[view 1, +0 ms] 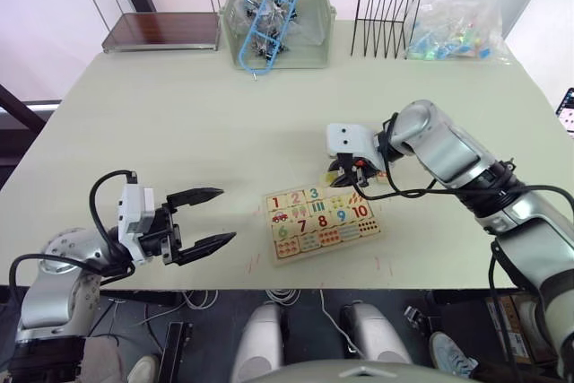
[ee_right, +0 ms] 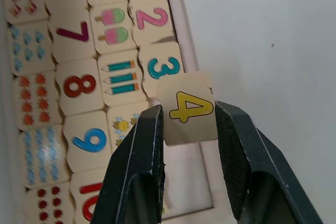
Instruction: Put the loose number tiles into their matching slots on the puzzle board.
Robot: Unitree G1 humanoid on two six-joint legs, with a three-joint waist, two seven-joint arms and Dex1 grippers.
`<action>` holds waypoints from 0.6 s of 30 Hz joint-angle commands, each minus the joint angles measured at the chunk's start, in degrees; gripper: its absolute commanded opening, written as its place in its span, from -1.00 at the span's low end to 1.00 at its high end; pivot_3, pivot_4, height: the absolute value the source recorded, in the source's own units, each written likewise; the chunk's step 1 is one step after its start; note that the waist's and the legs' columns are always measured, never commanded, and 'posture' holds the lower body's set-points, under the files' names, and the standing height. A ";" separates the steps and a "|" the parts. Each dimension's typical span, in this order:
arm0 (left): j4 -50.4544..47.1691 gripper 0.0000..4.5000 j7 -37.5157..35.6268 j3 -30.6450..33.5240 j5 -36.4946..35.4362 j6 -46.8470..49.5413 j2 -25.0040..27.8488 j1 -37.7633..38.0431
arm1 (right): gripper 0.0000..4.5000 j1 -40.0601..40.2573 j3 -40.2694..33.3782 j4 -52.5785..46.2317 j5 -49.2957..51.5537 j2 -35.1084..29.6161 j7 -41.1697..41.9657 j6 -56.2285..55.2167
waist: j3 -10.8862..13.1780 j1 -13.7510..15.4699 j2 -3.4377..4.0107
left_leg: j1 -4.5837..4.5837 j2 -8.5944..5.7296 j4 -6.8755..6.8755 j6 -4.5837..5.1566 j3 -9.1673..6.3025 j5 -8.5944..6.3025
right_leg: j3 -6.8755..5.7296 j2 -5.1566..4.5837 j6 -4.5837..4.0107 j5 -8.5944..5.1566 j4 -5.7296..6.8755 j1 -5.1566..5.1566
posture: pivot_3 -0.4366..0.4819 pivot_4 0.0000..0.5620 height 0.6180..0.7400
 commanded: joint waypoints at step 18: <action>0.28 1.00 -0.69 0.56 -0.21 -1.29 0.41 -0.45 | -0.61 0.25 0.68 0.13 -6.85 1.92 2.93 -1.21 | 0.00 -0.07 0.00 | 0.01 0.00 0.00 0.00 0.00 0.00 | 0.00 0.01 0.00 0.00 0.02 -0.01 | -0.05 -0.47 1.00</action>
